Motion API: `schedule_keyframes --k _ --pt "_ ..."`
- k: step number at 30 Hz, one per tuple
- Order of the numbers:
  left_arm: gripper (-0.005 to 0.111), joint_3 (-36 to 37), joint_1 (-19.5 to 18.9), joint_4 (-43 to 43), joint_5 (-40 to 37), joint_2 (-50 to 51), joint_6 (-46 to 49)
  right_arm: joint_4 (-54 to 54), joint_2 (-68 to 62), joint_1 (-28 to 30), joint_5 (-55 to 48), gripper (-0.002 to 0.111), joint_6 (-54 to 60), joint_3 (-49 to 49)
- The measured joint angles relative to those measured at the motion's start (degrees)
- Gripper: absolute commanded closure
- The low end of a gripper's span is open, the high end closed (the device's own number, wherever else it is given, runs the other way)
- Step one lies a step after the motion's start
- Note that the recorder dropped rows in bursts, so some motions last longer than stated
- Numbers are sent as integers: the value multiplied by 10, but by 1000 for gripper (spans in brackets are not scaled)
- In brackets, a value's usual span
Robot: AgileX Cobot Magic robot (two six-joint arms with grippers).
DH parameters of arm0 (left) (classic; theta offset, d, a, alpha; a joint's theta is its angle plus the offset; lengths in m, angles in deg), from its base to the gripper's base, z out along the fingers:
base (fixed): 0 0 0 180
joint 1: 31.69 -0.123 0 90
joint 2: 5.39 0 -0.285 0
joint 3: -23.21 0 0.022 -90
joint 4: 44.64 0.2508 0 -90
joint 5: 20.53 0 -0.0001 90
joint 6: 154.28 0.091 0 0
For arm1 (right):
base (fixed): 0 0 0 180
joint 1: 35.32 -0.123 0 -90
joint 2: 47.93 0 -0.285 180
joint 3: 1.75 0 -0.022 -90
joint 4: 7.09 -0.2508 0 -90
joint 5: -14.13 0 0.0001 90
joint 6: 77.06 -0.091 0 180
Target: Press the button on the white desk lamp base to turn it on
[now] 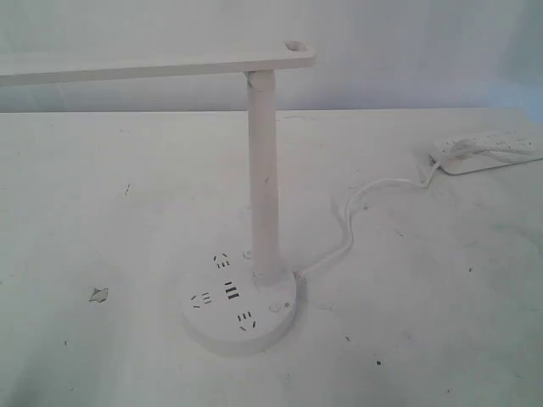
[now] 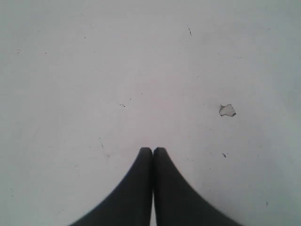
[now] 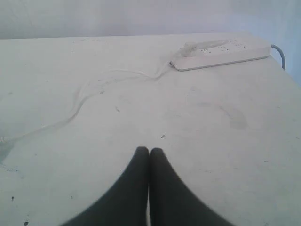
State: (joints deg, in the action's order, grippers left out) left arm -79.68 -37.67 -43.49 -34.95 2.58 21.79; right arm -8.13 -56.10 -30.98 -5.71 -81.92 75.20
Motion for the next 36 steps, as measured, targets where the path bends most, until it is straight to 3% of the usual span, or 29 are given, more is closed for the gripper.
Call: schedule_keyframes --k 25,30,36 --pt "107 0 0 0 0 0 0 3 0 0 4 108 9 0" --pt "107 0 0 0 0 0 0 5 0 0 193 108 41 2" --pt "107 0 0 0 0 0 0 10 1 0 333 108 40 2"
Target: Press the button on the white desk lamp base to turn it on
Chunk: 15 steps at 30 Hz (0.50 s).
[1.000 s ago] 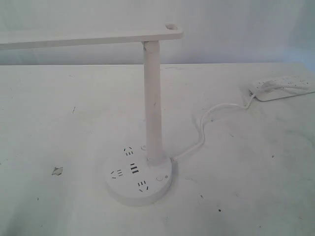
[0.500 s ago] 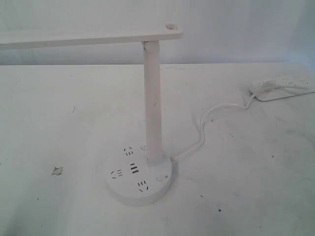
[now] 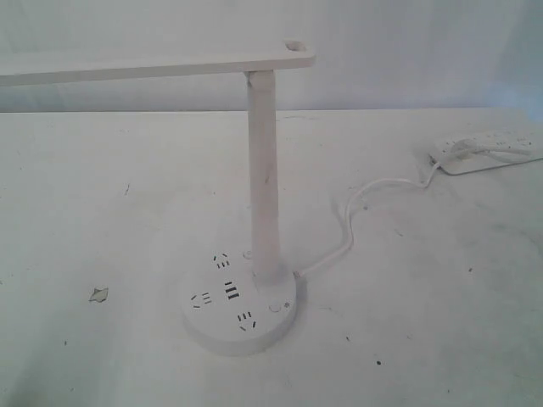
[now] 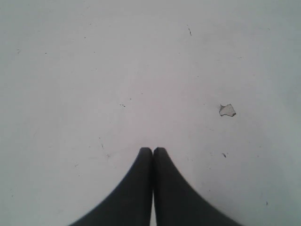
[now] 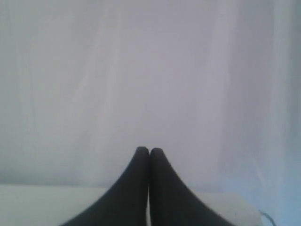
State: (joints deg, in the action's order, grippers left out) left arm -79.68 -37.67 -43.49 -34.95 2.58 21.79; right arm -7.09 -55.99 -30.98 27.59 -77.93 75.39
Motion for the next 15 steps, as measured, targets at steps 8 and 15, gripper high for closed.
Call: schedule_keyframes --k 8,15 --pt "107 0 0 0 0 0 0 -4 0 0 85 108 -156 -3" --pt "107 0 0 0 0 0 0 -4 -119 0 -94 108 -222 -94"
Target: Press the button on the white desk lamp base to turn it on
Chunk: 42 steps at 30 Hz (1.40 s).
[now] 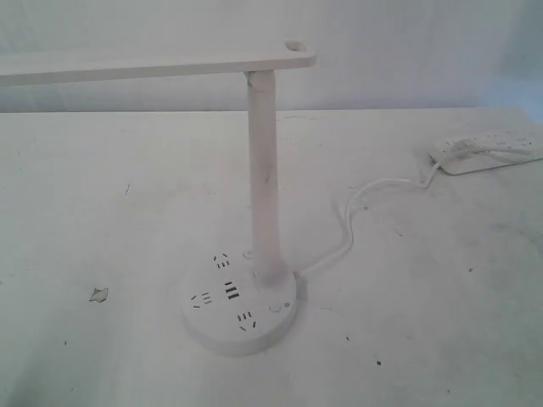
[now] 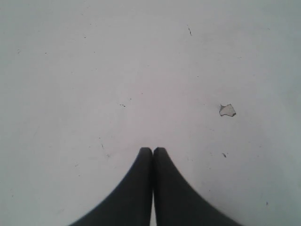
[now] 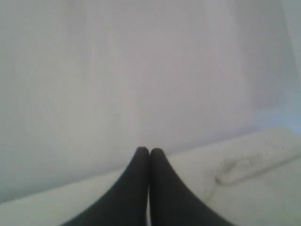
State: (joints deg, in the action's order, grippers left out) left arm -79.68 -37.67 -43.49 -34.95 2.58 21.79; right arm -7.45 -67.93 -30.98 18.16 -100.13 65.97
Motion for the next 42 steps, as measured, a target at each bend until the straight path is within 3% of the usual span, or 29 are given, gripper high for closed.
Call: schedule_keyframes --k 9,15,17,21,24,32,42 --pt "107 0 0 0 0 0 0 -48 -327 0 -327 108 7 -222" --pt "107 0 0 0 0 0 0 -141 -441 0 -355 108 42 -276" --pt "107 0 0 0 0 0 0 -232 -460 -2 -351 108 129 -282" --pt "107 0 0 0 0 0 0 -469 -514 -30 -378 108 407 -285" --pt "107 0 0 0 0 0 0 -551 -566 -62 -393 108 496 -286" --pt "107 0 0 0 0 0 0 -582 -697 -149 -411 108 576 -328" --pt "107 0 0 0 0 0 0 -590 -786 -204 -409 108 584 -386"
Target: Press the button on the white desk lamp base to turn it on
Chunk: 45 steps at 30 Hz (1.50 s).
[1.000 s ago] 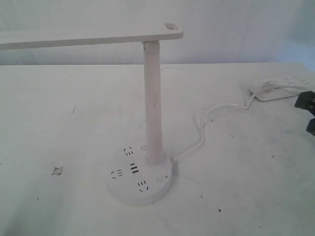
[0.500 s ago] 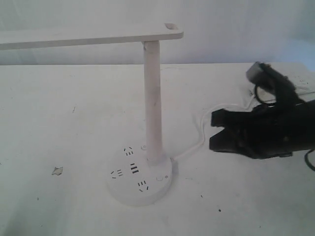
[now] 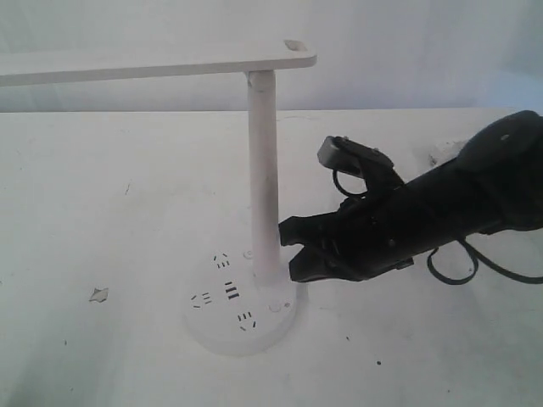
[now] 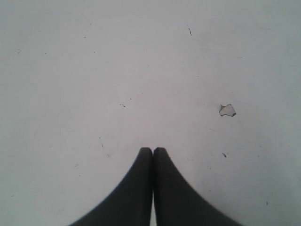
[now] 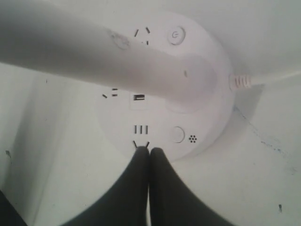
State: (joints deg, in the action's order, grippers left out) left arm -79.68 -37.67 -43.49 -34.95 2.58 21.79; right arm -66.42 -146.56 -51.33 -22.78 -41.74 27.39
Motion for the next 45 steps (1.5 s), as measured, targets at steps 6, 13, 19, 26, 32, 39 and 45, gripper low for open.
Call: schedule_keyframes --k 6,13,19,26,32,39,45 --pt "107 0 0 0 0 0 0 0 -35 -22 1 108 11 -11" --pt "107 0 0 0 0 0 0 -2 -67 -28 12 108 21 -15" --pt "107 0 0 0 0 0 0 -2 -91 -28 18 108 44 -23" --pt "107 0 0 0 0 0 0 -2 -106 -29 19 108 62 -23" --pt "107 0 0 0 0 0 0 -37 -106 -29 20 108 87 -26" --pt "107 0 0 0 0 0 0 -99 -106 -29 21 108 138 -26" --pt "107 0 0 0 0 0 0 -106 -122 -29 23 108 142 -26"
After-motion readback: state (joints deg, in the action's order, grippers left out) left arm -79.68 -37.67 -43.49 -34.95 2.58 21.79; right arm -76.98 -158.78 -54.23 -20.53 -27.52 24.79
